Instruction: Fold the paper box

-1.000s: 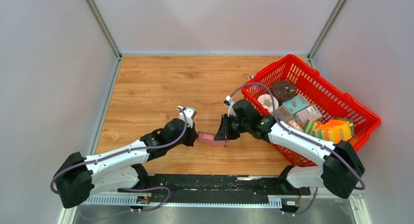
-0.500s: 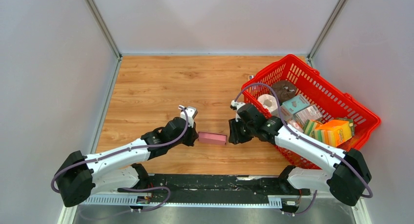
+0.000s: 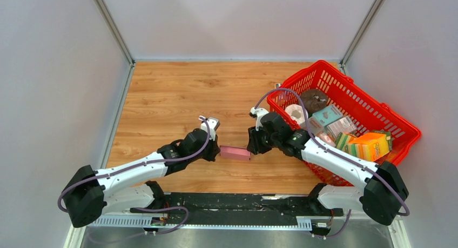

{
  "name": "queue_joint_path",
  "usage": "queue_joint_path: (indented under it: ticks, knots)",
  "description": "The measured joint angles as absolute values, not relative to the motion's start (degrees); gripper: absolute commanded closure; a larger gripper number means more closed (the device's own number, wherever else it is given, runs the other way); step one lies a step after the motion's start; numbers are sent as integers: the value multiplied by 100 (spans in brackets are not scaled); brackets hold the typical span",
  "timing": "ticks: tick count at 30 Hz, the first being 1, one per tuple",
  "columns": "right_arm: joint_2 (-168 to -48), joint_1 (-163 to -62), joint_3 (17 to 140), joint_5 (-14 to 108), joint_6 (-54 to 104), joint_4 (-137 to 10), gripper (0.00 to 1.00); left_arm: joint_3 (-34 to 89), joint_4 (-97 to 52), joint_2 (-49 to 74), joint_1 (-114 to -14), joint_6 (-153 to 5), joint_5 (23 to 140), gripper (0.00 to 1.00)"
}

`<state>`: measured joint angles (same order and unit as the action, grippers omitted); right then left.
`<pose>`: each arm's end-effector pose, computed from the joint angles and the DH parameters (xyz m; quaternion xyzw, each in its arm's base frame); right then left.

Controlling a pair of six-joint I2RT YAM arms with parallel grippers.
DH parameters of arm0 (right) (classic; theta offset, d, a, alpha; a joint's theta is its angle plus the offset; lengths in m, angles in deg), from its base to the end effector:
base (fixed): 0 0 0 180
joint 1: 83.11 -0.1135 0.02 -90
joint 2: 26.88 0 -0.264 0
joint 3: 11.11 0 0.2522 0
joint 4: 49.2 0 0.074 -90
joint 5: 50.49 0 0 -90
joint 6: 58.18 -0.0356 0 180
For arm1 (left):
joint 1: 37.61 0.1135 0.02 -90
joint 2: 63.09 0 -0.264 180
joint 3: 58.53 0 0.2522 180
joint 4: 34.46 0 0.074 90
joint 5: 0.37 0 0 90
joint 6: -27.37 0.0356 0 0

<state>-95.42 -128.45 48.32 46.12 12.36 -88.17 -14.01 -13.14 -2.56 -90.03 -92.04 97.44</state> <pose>0.1696 0.1775 0.2379 -0.2289 0.9040 0.2368 0.2727 0.1377 -0.1709 0.2075 0.1487 0.8822 -0.2437 0.3744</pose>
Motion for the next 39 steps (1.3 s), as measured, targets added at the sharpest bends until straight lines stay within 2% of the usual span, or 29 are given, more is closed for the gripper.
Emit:
queue_joint_path:
  ticks: [14,19,26,39]
  knots:
    - [-9579,-12885,4651,4441,1265,-8732,65,-1243,-1297,-44,-9003,-9120,9703,100]
    - [-9542,-12885,4631,4365,1289,-8721,59,-1243,-1297,-44,-9003,-9112,9677,100]
    - [-9284,-12885,4376,4325,1348,-8778,60,-1243,-1297,-44,-9003,-9085,9668,100]
    - [-9404,-12896,4341,4245,1391,-8485,75,-1243,-1295,-44,-9003,-9079,9661,100]
